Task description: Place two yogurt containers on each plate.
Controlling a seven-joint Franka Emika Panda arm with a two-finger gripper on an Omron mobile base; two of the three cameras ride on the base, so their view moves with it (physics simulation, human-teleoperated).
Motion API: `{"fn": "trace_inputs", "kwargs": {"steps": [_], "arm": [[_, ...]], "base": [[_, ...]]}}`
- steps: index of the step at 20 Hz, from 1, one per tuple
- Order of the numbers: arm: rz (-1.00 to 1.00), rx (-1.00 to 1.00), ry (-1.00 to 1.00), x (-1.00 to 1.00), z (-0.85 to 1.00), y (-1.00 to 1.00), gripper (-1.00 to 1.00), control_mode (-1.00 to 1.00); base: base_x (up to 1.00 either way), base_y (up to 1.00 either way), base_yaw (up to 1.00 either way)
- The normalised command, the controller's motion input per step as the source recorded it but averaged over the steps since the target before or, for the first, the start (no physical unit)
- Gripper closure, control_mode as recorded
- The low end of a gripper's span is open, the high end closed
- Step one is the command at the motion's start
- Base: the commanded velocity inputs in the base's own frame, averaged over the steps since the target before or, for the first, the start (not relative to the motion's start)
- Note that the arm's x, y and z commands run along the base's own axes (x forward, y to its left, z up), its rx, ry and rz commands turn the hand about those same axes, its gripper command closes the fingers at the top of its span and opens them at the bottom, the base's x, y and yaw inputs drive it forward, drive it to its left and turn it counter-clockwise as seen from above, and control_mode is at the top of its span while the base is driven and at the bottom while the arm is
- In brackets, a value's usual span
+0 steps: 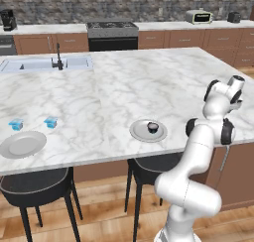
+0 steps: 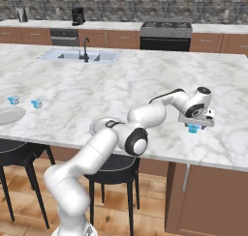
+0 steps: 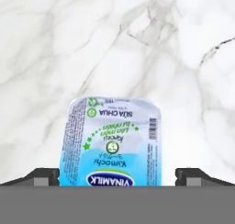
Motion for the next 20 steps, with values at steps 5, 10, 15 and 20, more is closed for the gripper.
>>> {"fn": "trace_inputs", "kwargs": {"steps": [5, 10, 15, 20], "arm": [[0.0, 0.06, 0.01, 0.0, -0.01, 0.0, -1.0, -1.0], [0.0, 0.07, 0.0, 0.0, 0.0, 0.03, -1.0, -1.0], [0.0, 0.03, 0.0, 0.0, 0.0, 0.07, -1.0, -1.0], [0.0, 0.0, 0.0, 0.01, 0.0, 0.13, -1.0, -1.0]], "base": [[0.0, 0.0, 0.0], [0.0, 0.0, 0.0], [0.0, 0.0, 0.0], [0.0, 0.0, 0.0]]}}
